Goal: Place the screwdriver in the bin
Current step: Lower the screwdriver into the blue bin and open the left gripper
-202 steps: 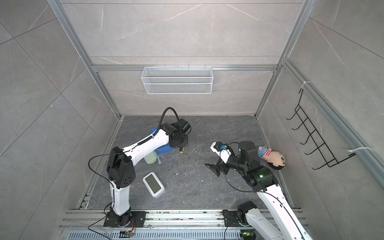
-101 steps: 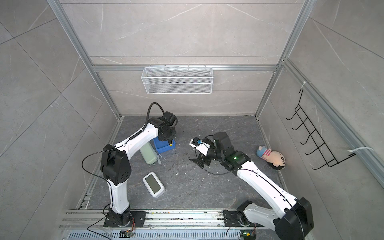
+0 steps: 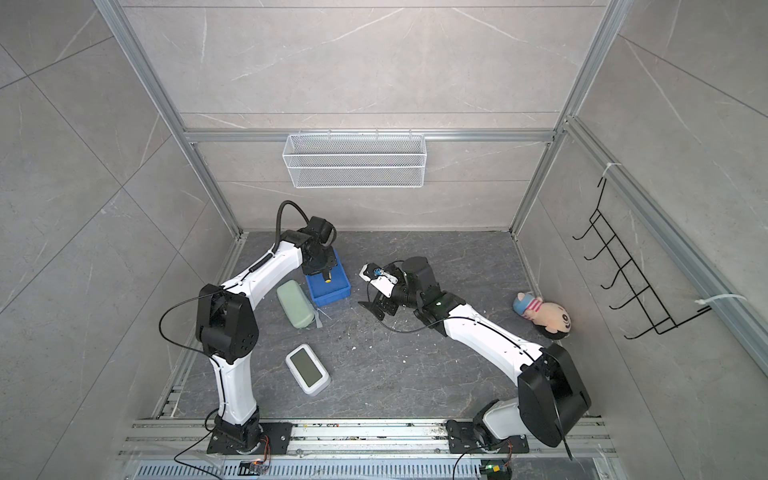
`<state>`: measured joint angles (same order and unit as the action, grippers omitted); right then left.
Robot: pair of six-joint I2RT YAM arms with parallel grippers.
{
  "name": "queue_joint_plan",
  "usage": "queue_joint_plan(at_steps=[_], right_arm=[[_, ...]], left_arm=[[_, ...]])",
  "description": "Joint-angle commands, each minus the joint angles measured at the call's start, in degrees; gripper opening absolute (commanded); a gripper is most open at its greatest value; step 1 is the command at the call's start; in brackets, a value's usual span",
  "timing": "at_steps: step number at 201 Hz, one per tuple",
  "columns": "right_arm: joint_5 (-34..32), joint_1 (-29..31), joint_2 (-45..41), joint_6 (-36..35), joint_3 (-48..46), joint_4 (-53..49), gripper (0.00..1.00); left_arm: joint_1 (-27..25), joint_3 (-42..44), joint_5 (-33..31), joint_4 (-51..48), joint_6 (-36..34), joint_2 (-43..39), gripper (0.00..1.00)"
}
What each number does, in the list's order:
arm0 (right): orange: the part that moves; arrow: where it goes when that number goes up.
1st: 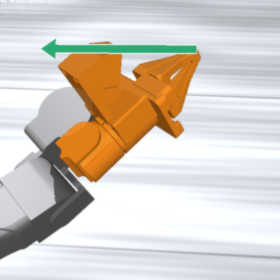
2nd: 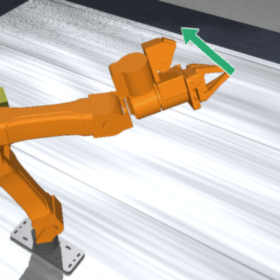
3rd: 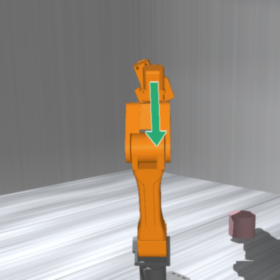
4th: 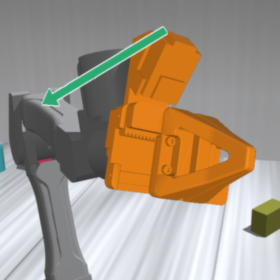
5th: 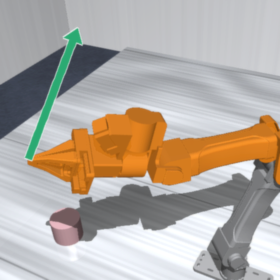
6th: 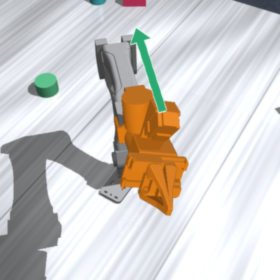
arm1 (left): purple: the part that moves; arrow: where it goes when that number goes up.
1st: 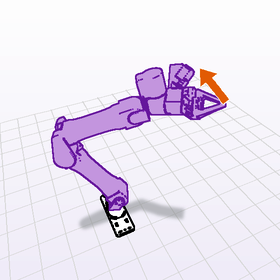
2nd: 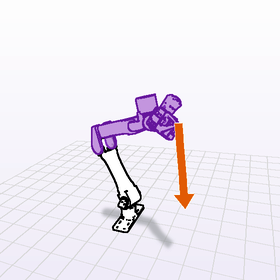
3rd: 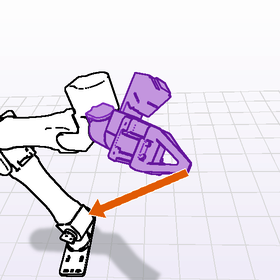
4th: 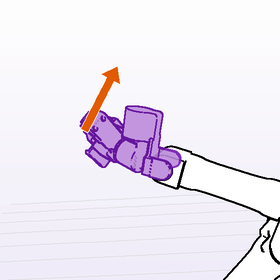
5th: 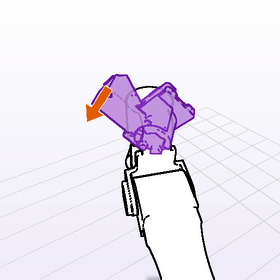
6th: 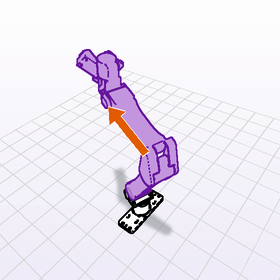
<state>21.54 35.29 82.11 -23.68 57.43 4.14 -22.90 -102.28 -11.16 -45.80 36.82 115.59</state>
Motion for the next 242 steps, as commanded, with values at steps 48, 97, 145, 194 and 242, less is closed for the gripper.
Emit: queue_joint_plan(at_steps=[48, 97, 145, 194, 242], right_arm=[[-1.3, 1.2, 0.6, 3.2, 0.3, 5.4, 0.99], [-1.6, 1.4, 0.1, 3.1, -0.4, 4.9, 0.99], [-1.4, 1.5, -0.8, 2.5, -0.3, 3.7, 0.99], [-1.5, 1.7, -1.5, 2.1, -0.3, 2.5, 0.99], [-1.7, 1.9, -2.2, 2.0, -0.4, 2.0, 0.99]], left_arm=[[1.7, -3.0, 3.3, 1.0, 2.3, 5.5, 0.00], [2.1, -2.2, 5.2, 1.9, 4.1, 7.2, 0.00], [2.5, -2.0, 6.0, 2.4, 4.8, 8.8, 0.00], [2.7, -2.0, 6.2, 2.7, 5.3, 9.4, 0.18], [2.6, -1.6, 5.4, 2.6, 4.6, 7.5, 0.46]])
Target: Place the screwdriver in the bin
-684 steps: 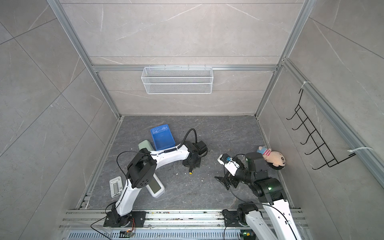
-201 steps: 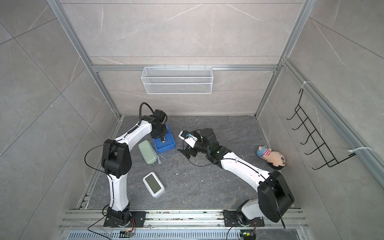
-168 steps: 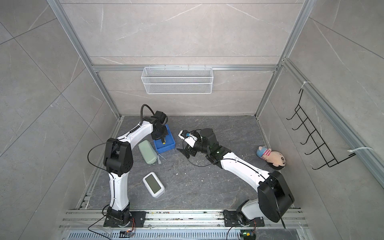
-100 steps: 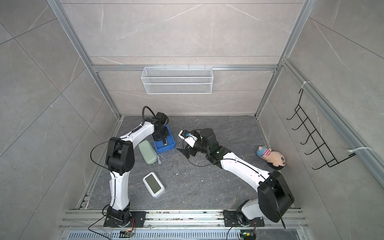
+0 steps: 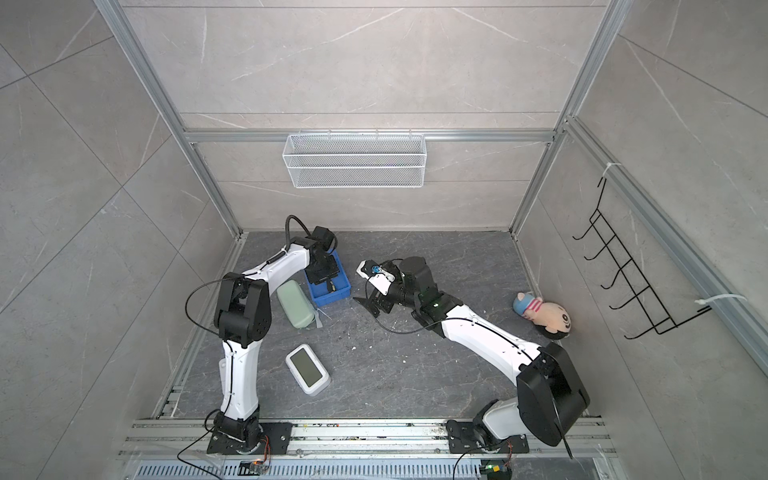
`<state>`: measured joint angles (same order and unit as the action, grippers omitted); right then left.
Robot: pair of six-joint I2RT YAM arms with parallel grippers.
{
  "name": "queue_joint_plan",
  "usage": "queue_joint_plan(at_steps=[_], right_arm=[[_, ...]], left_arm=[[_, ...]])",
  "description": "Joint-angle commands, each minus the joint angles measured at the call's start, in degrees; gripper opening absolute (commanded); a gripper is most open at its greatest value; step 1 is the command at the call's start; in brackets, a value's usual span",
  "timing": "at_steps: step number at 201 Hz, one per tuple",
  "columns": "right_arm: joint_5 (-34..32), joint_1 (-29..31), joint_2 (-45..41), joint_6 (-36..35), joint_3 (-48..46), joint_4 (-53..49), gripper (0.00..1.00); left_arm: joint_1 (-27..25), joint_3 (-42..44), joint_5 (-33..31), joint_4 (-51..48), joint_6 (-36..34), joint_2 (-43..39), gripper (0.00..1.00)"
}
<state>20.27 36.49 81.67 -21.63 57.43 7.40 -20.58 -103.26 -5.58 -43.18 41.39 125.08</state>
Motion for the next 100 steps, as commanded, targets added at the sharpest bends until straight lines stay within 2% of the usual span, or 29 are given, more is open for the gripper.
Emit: queue_joint_plan(at_steps=[1, 39, 55, 75, 78, 87, 89, 98, 100], right_arm=[[-0.4, 0.7, -1.8, 0.0, -0.5, -1.2, 0.99], [-0.7, 0.7, -2.7, 0.2, -1.1, -1.3, 0.99], [-0.8, 0.7, -3.2, 0.6, -1.8, -0.8, 0.99], [-0.9, 0.8, -3.7, 1.6, -2.6, -0.5, 0.99], [-0.8, 0.7, -3.9, 1.8, -2.8, -0.3, 0.99], [-0.8, 0.7, -4.3, 2.4, -3.6, 0.3, 0.99], [-0.9, 0.8, -4.4, 2.5, -3.8, 0.6, 0.99], [-1.1, 0.9, -5.0, 3.1, -4.6, 1.2, 0.99], [-1.1, 0.8, -5.1, 3.2, -4.8, 1.2, 0.99]], left_arm=[[0.3, -0.6, -0.2, -0.1, 0.0, -2.0, 0.47], [0.2, 0.5, -0.9, -0.1, -0.8, -5.9, 0.57], [0.1, 1.5, -1.5, 0.2, -1.5, -8.6, 0.68], [0.1, 2.2, -1.5, 0.1, -3.3, -12.2, 0.71], [0.1, 2.4, -1.6, 0.1, -3.6, -12.8, 0.76], [0.1, 3.3, -2.2, 0.0, -4.1, -14.7, 0.79], [0.1, 3.5, -2.5, 0.0, -4.3, -15.1, 0.83], [0.1, 4.4, -3.4, -0.1, -5.0, -17.0, 0.86], [0.1, 4.6, -3.7, -0.1, -5.2, -17.4, 0.90]])
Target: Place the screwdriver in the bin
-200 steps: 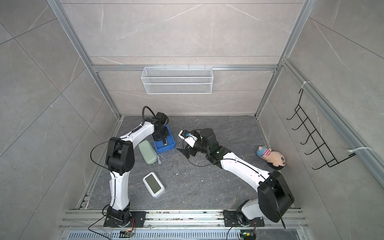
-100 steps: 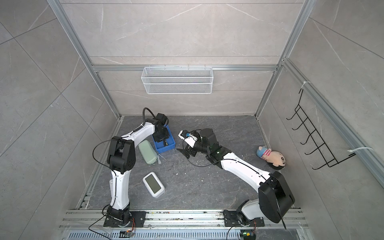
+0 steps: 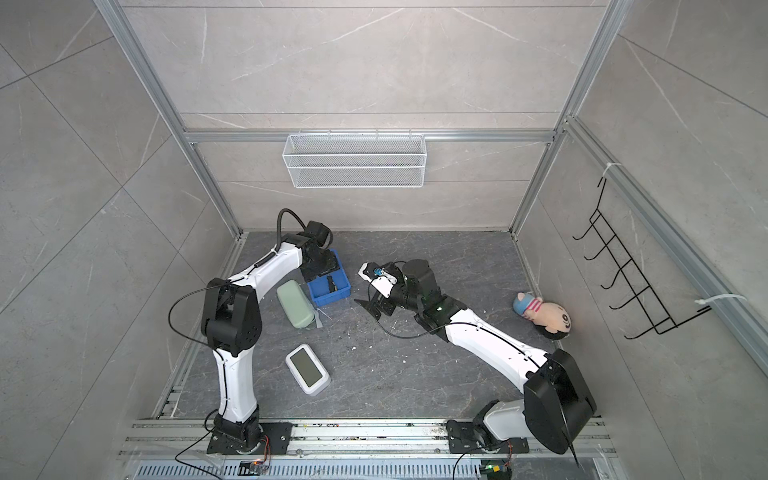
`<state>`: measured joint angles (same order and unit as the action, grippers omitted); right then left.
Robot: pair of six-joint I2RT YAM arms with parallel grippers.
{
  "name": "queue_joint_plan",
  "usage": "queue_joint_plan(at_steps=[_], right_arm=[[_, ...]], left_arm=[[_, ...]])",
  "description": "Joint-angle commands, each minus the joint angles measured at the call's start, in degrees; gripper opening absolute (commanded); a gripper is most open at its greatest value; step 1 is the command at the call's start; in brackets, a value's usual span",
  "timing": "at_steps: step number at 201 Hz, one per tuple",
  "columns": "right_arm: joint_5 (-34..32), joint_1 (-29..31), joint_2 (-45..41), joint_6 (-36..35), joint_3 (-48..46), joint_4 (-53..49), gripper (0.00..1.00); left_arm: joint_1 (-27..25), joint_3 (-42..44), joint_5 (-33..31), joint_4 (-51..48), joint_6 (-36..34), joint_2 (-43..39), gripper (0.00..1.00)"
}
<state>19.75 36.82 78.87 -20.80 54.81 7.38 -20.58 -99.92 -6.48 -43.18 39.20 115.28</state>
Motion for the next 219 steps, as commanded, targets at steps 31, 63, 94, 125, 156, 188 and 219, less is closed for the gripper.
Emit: queue_joint_plan(at_steps=[31, 63, 94, 125, 156, 188, 219], right_arm=[[-2.0, 0.4, -5.3, 3.8, -5.4, 2.6, 0.99], [-6.6, 0.4, -10.4, 4.7, -10.1, 3.8, 0.99], [-12.9, -0.2, -16.2, 6.2, -15.5, 5.3, 0.99], [-19.2, -2.3, -21.9, 8.4, -20.6, 6.9, 0.99], [-23.5, -8.2, -25.8, 11.5, -25.8, 9.8, 0.99], [-26.9, -15.2, -26.9, 12.5, -30.3, 12.4, 0.99], [-30.7, -19.1, -21.7, 12.0, -33.6, 19.9, 0.99]], left_arm=[[0.1, 6.5, -5.0, 2.3, -5.7, -15.0, 0.97], [0.1, 16.7, -6.6, 12.1, -12.4, -24.7, 1.00], [0.1, 29.9, -9.0, 24.7, -21.6, -34.9, 1.00], [0.1, 45.2, -9.6, 40.9, -32.5, -44.3, 1.00], [0.5, 58.1, -13.7, 54.9, -41.1, -47.9, 0.99], [3.7, 65.7, -18.2, 62.1, -43.8, -44.5, 0.99], [7.0, 73.9, -16.0, 75.1, -47.2, -41.4, 0.99]])
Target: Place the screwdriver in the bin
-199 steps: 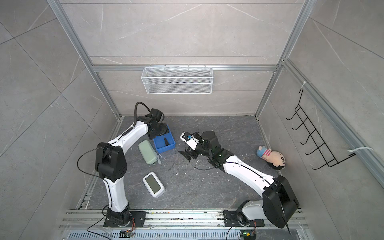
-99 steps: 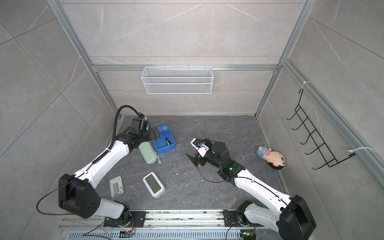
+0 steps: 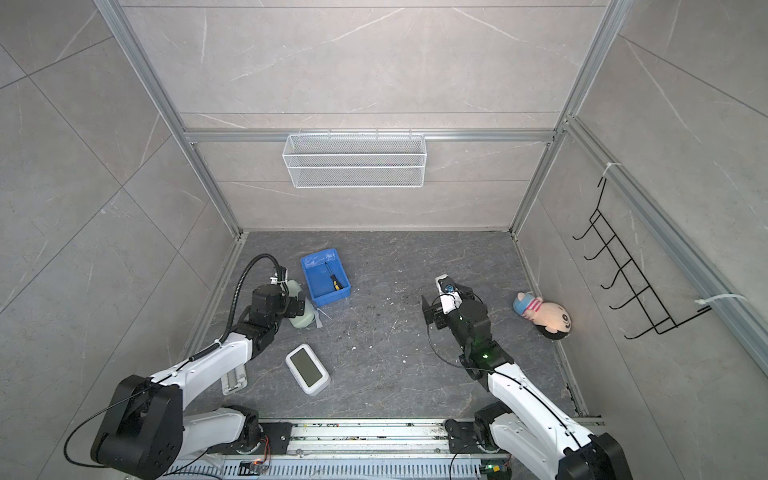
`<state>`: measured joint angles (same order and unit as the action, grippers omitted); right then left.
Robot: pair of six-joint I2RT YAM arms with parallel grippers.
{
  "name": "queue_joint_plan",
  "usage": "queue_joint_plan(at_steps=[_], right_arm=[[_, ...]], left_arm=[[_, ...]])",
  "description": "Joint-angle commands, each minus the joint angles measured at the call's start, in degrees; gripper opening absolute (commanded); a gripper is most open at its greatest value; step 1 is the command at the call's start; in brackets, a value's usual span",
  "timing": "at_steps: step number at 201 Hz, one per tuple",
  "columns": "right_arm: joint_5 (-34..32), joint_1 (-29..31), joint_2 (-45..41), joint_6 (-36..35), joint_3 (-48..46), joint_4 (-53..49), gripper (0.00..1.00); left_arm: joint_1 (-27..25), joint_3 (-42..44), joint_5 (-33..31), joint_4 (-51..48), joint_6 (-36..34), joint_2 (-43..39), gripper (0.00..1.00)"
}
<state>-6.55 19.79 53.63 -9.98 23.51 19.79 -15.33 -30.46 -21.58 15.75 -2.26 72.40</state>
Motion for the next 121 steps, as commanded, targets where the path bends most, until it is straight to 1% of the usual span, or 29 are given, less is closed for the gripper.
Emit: queue_joint_plan(at_steps=[1, 13, 39, 46, 55, 69, 89, 99, 103, 114, 121], right_arm=[[-4.5, -2.2, 3.8, 1.1, -2.3, 7.7, 0.99], [-5.0, -3.3, 7.2, 1.6, -3.6, 11.7, 0.99], [-4.2, -6.5, 14.9, 4.5, -6.1, 21.6, 0.99], [-3.7, -7.5, 17.2, 5.5, -6.6, 23.9, 0.99], [-2.9, -8.8, 20.1, 6.8, -7.2, 27.4, 0.99], [-1.7, -10.2, 24.6, 8.0, -7.9, 32.2, 0.99], [0.0, -11.9, 31.1, 9.0, -8.2, 38.6, 0.99], [0.6, -12.1, 34.0, 8.8, -7.9, 41.8, 0.99], [0.9, -12.2, 34.3, 8.7, -7.6, 41.7, 0.99], [1.7, -12.6, 32.5, 8.7, -5.5, 34.2, 0.99], [2.2, -12.7, 32.7, 8.7, -4.3, 32.5, 0.99]], left_arm=[[1.7, 4.7, -1.0, 16.6, -5.9, 1.6, 0.99], [2.6, 7.0, -2.5, 21.5, -6.2, 3.4, 1.00], [6.7, 10.0, 1.4, 30.6, -4.4, 9.1, 0.99], [7.2, 10.4, 1.2, 33.7, -4.4, 10.4, 0.99], [8.2, 9.7, 0.9, 31.0, -2.6, 10.0, 0.99], [11.9, 9.8, 7.1, 30.6, -0.2, 10.0, 0.99], [15.0, 10.7, 11.9, 34.0, 1.2, 12.2, 0.99], [15.6, 10.5, 13.4, 32.9, 1.5, 11.9, 0.99], [15.9, 10.5, 14.1, 32.8, 1.6, 12.1, 0.99], [16.3, 10.6, 15.2, 34.8, 1.5, 14.1, 0.99], [16.8, 10.5, 15.9, 35.2, 1.9, 14.1, 1.00]])
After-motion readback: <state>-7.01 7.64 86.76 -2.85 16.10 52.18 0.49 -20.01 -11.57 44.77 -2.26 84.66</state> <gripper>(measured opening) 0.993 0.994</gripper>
